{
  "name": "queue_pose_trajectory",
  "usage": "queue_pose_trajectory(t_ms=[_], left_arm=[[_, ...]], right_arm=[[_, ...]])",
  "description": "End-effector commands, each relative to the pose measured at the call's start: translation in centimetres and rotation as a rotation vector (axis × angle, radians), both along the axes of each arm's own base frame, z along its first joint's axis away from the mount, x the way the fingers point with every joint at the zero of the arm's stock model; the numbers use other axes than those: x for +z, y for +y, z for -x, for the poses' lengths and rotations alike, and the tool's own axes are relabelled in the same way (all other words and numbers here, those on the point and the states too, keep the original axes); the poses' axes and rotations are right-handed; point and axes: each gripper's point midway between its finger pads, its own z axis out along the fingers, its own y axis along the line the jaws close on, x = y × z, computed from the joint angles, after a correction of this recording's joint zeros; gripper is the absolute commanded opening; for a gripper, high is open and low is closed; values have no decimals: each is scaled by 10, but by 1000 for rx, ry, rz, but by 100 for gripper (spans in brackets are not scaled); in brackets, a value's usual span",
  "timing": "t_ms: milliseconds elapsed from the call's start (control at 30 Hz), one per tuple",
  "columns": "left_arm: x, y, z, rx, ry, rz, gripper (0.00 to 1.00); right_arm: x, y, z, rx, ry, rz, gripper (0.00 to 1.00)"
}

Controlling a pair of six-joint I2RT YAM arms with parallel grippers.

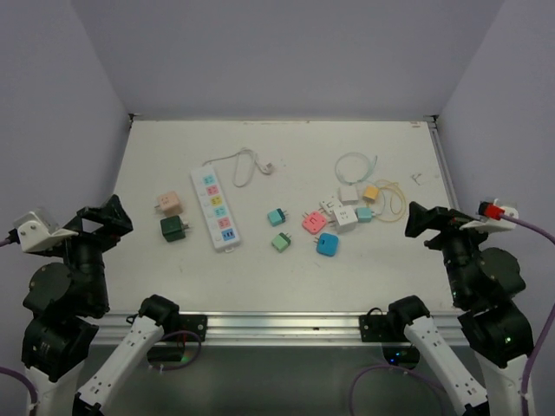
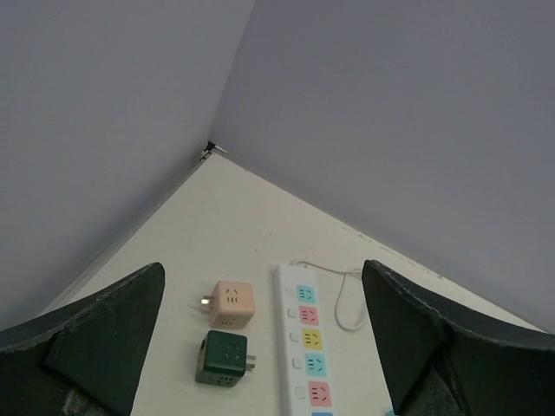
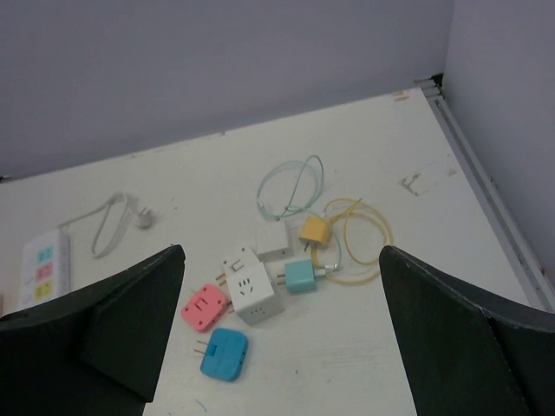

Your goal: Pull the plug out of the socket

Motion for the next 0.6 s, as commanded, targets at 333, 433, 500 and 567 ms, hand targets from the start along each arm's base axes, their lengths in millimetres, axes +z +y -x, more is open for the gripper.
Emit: queue_pose_trajectory(t_ms=[333, 433, 500, 567], left_arm=[[31, 33, 38, 113, -130, 45, 100], [35, 41, 47, 142, -164, 62, 100], [39, 44, 51, 149, -188, 71, 100], [41, 44, 53, 151, -198, 68, 100]], right_arm=[[34, -27, 17, -95, -190, 48, 99], [35, -27, 17, -95, -202, 41, 99], [34, -27, 16, -97, -200, 38, 99], [34, -25, 15, -94, -203, 33, 99]])
